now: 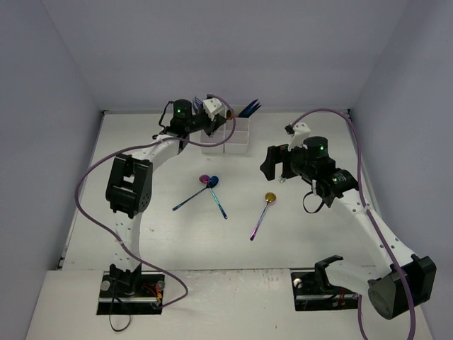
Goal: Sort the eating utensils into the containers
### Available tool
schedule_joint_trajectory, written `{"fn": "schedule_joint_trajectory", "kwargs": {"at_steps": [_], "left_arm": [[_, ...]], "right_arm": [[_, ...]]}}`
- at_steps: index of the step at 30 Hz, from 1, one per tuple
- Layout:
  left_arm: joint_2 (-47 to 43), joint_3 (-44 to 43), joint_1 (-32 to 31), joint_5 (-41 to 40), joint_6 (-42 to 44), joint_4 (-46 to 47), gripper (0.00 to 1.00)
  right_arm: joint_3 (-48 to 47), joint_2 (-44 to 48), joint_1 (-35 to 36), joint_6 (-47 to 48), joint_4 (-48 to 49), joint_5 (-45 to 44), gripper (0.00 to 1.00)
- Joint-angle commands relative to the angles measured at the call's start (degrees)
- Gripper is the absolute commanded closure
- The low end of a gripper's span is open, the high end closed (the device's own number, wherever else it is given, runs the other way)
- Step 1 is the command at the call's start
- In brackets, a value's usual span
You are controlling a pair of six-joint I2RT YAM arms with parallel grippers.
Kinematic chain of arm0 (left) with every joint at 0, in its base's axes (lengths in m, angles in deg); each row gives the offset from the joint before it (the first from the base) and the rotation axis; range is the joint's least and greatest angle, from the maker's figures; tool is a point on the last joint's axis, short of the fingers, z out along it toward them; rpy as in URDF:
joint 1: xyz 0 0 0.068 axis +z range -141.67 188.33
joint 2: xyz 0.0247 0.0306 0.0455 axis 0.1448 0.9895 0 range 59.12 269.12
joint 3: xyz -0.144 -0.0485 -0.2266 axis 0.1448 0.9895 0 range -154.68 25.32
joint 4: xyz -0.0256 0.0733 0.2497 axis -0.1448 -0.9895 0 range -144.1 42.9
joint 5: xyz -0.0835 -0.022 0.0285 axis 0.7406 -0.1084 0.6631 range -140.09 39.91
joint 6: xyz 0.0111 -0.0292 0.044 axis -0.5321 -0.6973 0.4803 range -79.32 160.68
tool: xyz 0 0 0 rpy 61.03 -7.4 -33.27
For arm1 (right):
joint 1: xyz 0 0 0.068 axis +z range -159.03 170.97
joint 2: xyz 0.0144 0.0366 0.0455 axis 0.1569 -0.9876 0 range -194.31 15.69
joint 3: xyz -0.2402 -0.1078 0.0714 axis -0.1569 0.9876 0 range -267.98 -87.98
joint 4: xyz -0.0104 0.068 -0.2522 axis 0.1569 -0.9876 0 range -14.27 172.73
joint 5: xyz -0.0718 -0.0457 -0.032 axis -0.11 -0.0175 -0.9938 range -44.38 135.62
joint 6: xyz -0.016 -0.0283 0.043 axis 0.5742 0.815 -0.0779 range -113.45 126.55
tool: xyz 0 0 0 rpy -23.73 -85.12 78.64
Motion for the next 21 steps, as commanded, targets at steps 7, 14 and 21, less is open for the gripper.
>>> {"fn": "schedule_joint_trajectory", "kwargs": {"at_steps": [7,14,21], "left_arm": [[2.6,-4.2,1.78,7.36,-0.92,11.68,1.0],[2.63,-0.86,2.68,7.41,-0.01,11.59,0.96],[2.58,0.93,3.13,7.04,-0.16,11.59,0.96]], "right_arm": [[-1.36,-1.09,-0.05,0.94,2.74,0.08,0.0],[-0.61,-1.08,-0.15,0.78,2.74,-0.2,0.0],[-0.61,-1.41,-0.16,0.96,2.74,-0.22,0.0]]}}
